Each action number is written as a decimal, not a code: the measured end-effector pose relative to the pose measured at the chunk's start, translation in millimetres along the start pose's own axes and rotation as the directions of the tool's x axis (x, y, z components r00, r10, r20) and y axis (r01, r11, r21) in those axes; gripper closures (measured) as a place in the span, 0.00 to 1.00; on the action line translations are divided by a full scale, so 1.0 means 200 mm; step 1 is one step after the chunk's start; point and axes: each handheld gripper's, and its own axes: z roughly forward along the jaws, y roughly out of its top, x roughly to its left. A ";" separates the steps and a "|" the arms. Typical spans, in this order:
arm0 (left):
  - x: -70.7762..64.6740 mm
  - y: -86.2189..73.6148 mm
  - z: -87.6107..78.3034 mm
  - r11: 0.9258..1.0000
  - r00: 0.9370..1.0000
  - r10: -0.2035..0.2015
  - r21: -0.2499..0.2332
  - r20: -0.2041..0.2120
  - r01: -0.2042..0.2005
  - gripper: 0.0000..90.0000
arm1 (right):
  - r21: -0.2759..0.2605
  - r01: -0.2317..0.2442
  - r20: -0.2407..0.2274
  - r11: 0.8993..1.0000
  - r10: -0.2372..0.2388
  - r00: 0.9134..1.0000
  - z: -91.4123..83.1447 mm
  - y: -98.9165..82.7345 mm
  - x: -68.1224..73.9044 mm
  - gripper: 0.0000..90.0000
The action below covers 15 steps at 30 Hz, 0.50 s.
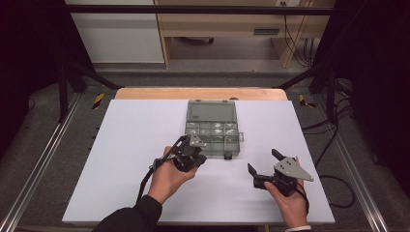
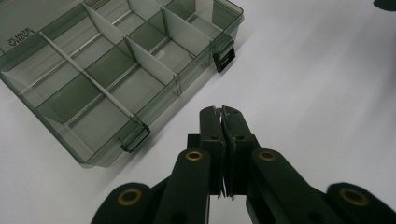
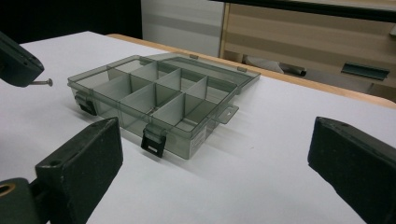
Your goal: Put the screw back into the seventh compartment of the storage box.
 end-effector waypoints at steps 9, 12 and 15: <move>-0.01 0.09 0.03 1.000 1.000 0.007 -0.022 -0.016 -0.007 0.98 | -0.001 -0.010 0.005 1.000 0.010 1.000 0.00 0.00 0.00 0.04; -0.01 0.12 0.04 0.999 1.000 -0.006 -0.039 0.001 0.006 0.98 | 0.000 -0.009 0.006 1.000 0.009 1.000 0.00 0.00 0.00 0.04; -0.01 0.14 0.07 0.999 1.000 -0.004 -0.046 -0.008 0.003 0.98 | 0.000 -0.013 0.006 1.000 0.013 1.000 0.00 0.00 0.00 0.04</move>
